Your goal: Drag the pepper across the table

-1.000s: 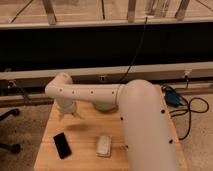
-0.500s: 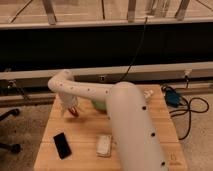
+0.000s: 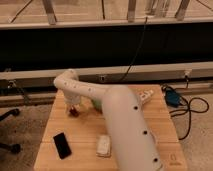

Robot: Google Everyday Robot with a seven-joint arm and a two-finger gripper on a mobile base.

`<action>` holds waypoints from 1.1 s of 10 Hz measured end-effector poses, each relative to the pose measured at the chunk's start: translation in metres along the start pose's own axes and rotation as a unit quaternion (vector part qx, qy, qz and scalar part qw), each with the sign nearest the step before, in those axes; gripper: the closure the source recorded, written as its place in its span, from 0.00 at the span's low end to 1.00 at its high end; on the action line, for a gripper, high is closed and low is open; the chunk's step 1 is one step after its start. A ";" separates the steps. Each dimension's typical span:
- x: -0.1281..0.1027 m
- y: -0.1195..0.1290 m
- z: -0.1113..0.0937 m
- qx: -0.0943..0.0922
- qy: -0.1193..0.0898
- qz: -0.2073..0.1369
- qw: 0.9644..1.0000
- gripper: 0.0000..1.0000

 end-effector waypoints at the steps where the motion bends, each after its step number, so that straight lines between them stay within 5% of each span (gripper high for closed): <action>1: 0.000 0.000 0.006 0.002 -0.004 -0.003 1.000 0.20; 4: 0.000 -0.007 0.015 0.007 -0.008 -0.014 1.000 0.30; 11: -0.006 -0.015 0.008 0.009 -0.010 -0.041 0.999 0.98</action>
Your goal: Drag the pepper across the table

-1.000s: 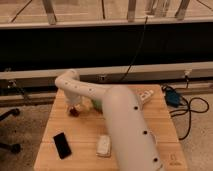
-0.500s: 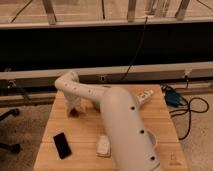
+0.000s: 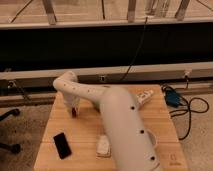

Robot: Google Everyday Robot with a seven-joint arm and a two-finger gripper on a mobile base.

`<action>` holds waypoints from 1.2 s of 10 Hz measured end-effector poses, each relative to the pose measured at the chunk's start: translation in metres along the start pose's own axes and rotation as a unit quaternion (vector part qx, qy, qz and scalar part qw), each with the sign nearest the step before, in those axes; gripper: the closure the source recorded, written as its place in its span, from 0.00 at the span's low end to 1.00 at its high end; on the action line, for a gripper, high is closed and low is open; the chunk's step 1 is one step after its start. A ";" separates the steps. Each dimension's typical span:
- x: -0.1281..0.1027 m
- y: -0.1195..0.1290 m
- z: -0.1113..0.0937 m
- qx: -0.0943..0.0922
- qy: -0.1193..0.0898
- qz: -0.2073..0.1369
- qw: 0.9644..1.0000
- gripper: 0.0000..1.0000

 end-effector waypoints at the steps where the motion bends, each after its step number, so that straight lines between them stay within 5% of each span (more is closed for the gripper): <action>1: -0.002 -0.002 -0.006 0.003 0.000 -0.005 1.000 1.00; 5: -0.028 -0.006 0.007 0.012 -0.001 -0.001 1.000 1.00; 12: -0.036 -0.005 0.009 0.013 -0.004 -0.006 1.000 1.00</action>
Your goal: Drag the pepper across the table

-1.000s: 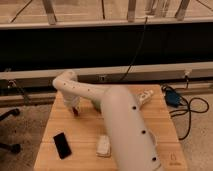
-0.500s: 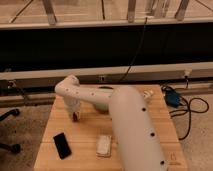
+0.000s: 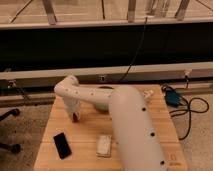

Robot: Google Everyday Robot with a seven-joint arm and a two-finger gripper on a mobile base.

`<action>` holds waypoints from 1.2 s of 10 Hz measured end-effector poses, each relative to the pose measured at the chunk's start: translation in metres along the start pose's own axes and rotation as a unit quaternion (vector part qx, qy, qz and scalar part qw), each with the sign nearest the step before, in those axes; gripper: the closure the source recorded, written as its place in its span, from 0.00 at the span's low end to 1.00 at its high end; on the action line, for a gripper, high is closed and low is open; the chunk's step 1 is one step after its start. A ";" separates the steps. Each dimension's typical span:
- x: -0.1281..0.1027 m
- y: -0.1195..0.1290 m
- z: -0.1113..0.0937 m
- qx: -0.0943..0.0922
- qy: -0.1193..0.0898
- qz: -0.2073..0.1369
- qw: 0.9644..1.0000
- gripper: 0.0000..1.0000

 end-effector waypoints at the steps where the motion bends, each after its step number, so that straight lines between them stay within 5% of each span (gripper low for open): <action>1: -0.004 0.000 0.001 0.004 -0.001 0.000 1.000 1.00; 12: -0.008 0.003 0.001 0.007 0.000 0.002 1.000 1.00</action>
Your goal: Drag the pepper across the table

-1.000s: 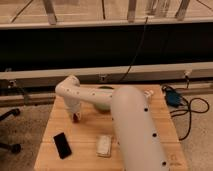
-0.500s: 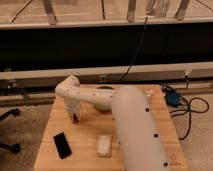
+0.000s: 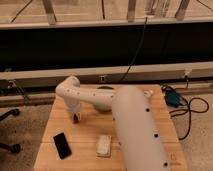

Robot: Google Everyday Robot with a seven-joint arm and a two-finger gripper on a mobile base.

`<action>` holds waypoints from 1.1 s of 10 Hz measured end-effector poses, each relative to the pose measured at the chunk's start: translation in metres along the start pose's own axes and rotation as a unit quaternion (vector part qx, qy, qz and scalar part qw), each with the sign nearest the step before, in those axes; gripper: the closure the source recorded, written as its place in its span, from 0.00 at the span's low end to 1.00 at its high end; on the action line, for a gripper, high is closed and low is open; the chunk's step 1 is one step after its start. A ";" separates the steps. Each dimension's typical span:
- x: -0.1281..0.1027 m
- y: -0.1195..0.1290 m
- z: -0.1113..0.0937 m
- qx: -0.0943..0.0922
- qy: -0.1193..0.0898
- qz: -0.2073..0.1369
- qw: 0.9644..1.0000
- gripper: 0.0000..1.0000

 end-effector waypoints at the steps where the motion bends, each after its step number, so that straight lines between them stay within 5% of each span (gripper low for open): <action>1: -0.005 0.000 0.001 0.004 0.000 0.001 1.000 1.00; 11: -0.030 0.007 0.003 0.014 -0.006 0.005 1.000 1.00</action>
